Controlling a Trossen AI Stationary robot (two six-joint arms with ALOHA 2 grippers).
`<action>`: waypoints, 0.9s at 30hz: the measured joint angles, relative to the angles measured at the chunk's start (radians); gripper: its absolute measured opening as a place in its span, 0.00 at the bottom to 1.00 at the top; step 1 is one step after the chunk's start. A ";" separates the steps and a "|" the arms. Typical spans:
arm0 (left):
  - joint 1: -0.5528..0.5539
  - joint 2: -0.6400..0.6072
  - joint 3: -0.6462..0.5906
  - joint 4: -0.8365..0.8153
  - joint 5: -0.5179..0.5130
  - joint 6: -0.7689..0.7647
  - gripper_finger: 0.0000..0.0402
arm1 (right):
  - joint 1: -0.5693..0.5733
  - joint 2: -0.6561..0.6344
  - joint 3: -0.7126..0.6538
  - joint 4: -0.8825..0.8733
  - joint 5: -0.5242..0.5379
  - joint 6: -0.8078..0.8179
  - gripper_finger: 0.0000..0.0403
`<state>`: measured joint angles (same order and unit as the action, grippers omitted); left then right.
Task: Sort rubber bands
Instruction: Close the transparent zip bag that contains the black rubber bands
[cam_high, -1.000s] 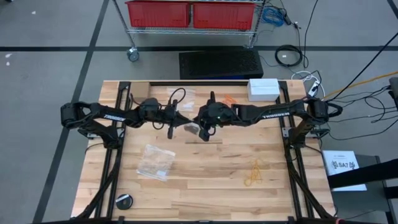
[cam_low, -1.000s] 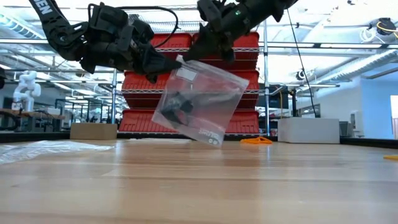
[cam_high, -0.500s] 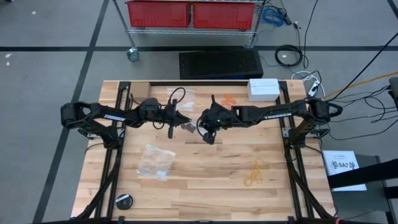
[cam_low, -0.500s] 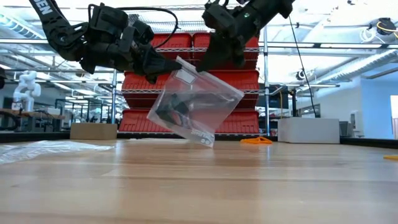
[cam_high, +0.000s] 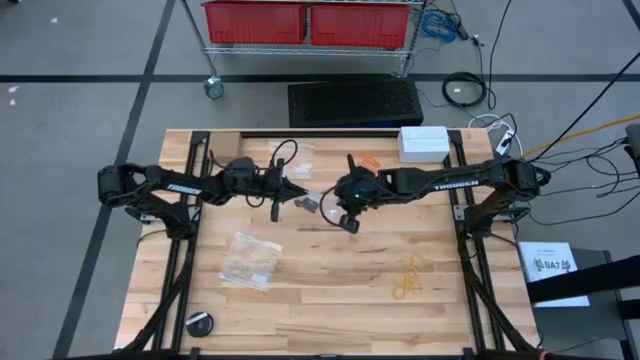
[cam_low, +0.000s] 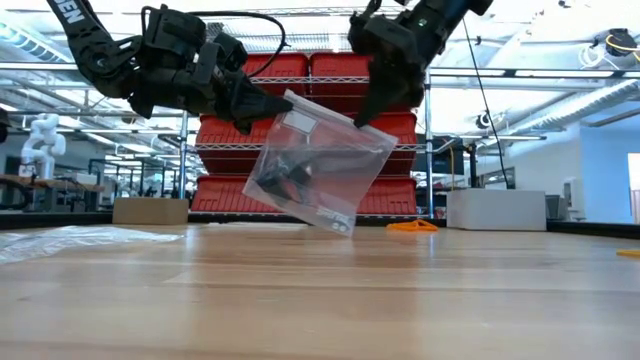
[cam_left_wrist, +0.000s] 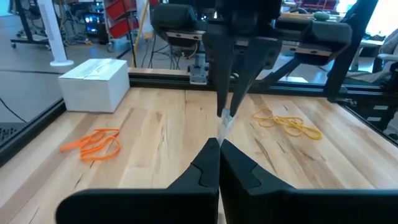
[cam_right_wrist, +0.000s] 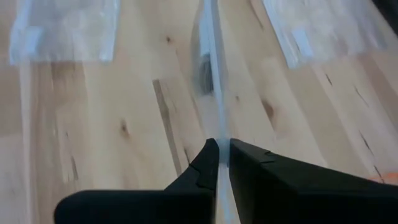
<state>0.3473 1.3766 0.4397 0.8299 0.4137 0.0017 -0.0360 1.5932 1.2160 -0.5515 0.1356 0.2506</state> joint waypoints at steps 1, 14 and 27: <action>0.000 0.000 0.000 0.000 0.000 0.000 0.00 | 0.000 0.000 0.000 -0.011 0.000 0.001 0.02; 0.001 0.000 -0.004 -0.009 -0.013 -0.004 0.00 | 0.000 0.000 -0.001 -0.124 0.019 0.027 0.02; 0.004 0.000 -0.006 -0.107 -0.071 -0.006 0.00 | 0.000 0.000 0.000 -0.185 0.027 0.034 0.02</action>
<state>0.3511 1.3762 0.4339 0.7227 0.3430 -0.0044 -0.0364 1.5932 1.2163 -0.7363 0.1622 0.2848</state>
